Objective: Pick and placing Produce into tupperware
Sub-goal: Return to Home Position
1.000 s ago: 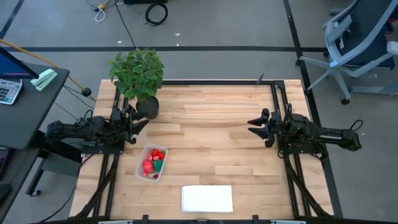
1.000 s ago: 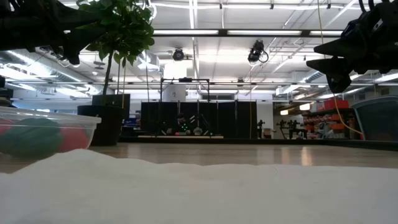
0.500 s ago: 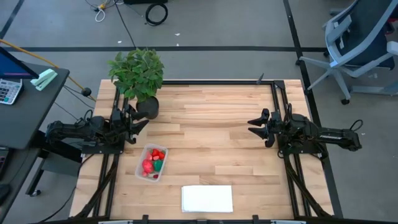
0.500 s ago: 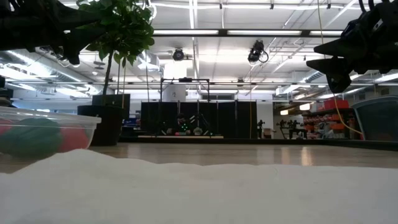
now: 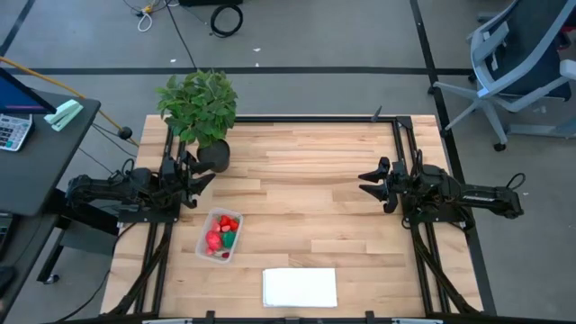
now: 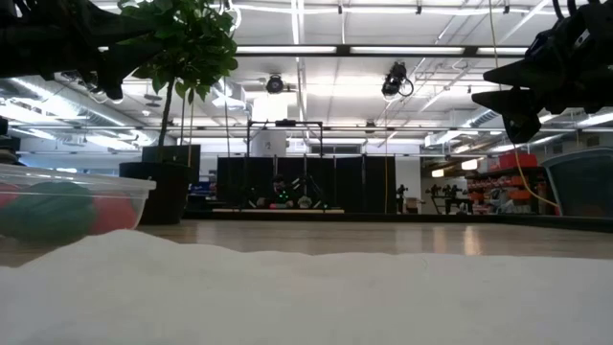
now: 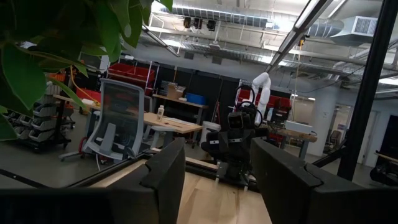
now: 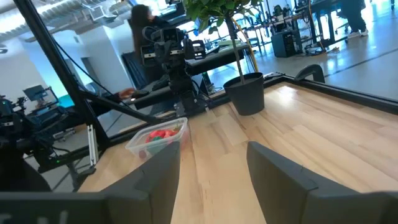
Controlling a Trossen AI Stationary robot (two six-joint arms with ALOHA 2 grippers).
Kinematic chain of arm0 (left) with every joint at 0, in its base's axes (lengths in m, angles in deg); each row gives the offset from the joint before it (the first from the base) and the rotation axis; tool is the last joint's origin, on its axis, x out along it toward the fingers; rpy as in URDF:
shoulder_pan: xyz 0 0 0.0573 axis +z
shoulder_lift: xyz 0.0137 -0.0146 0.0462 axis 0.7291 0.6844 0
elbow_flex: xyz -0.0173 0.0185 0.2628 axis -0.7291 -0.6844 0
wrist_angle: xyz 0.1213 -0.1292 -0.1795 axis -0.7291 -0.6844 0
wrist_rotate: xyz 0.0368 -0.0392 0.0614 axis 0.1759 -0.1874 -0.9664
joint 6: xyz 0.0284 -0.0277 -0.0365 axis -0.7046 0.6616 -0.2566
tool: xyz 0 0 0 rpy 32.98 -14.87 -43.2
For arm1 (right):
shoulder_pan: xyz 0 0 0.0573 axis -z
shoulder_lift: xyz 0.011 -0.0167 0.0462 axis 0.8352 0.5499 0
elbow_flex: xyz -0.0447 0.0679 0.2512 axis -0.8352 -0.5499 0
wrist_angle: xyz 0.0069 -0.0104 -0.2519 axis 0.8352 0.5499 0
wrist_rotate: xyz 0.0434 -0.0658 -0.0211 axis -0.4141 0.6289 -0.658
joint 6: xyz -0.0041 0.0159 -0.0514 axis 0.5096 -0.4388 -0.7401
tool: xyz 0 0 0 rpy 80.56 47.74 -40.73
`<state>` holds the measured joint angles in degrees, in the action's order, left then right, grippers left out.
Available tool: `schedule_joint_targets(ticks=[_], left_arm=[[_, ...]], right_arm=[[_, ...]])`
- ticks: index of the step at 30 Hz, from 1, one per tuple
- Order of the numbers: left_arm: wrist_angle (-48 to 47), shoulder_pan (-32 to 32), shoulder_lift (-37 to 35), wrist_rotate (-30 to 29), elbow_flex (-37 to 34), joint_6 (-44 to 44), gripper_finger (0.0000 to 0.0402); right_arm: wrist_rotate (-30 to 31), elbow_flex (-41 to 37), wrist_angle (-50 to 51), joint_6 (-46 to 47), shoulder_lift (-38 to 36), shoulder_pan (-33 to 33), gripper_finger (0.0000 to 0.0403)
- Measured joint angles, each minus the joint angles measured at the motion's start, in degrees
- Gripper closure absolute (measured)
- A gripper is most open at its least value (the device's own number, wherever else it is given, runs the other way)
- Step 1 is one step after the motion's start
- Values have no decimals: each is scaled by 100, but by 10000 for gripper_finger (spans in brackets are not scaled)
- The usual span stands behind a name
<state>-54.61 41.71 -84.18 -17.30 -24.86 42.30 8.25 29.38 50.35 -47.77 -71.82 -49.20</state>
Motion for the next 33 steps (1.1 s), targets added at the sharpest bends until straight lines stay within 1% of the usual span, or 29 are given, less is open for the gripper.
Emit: schedule_joint_targets(ticks=[4,13,20,28,33], left_arm=[[1,0,0,1,0,1,216],[-1,0,0,0,0,1,207],[-1,0,0,0,0,-2,213],[0,0,0,1,0,1,208],[0,0,0,1,0,1,211]], right_arm=[[0,0,0,0,0,0,208],[0,0,0,0,0,-2,208],[-1,0,-1,0,-1,-1,208],[0,0,0,0,0,0,208],[0,0,0,0,0,0,208]])
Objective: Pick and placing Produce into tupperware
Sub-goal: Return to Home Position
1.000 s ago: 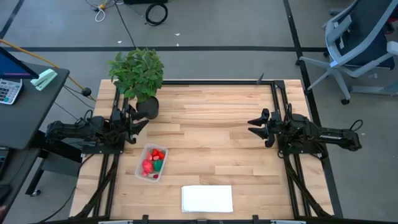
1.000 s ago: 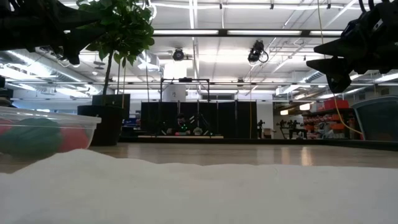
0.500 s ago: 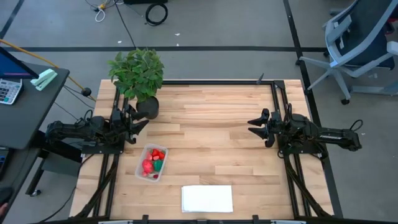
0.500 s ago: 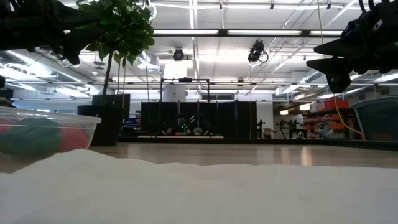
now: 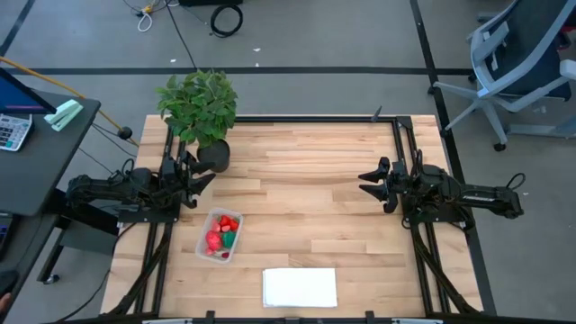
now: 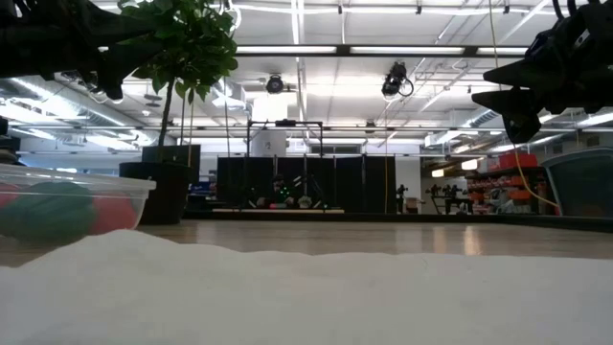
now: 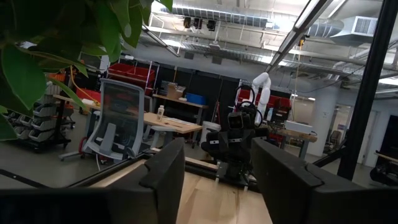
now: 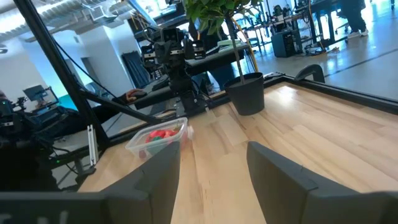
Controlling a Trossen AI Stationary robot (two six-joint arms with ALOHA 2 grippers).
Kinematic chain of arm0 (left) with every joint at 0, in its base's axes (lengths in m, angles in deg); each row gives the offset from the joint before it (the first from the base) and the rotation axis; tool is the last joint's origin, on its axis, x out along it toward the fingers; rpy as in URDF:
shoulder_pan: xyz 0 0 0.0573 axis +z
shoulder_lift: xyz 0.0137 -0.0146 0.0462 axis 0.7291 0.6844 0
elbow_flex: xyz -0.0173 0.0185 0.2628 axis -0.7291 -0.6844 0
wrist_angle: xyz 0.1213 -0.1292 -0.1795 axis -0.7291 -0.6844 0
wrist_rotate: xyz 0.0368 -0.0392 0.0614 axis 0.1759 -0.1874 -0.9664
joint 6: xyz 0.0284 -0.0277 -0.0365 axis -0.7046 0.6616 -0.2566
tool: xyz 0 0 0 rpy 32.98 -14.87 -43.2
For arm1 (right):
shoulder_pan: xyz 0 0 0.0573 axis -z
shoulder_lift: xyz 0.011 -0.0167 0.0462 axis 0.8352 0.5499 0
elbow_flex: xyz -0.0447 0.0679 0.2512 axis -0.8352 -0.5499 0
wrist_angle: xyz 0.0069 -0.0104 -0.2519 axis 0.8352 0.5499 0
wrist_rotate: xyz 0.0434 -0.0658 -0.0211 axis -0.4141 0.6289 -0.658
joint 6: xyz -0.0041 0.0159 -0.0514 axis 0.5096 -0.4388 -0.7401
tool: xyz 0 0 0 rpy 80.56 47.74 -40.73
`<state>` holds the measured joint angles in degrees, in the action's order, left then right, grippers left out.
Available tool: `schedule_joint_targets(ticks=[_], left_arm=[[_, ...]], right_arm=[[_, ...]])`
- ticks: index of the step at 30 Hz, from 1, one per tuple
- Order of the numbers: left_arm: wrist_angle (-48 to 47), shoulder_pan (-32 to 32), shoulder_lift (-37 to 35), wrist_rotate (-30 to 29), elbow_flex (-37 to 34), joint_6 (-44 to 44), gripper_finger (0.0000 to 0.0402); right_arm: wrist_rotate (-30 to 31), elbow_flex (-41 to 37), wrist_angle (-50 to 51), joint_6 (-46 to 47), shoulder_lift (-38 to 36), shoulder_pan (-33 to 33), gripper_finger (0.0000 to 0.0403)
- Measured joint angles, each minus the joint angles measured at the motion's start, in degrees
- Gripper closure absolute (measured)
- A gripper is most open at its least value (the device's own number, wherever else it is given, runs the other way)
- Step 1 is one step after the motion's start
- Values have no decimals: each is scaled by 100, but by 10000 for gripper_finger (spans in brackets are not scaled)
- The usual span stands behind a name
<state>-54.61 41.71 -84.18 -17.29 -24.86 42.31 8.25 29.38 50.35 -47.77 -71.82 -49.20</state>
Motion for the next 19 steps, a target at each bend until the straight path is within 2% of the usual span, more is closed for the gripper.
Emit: schedule_joint_targets(ticks=[19], left_arm=[[0,0,0,-1,0,-1,210]], right_arm=[[-1,0,0,0,0,-1,208]])
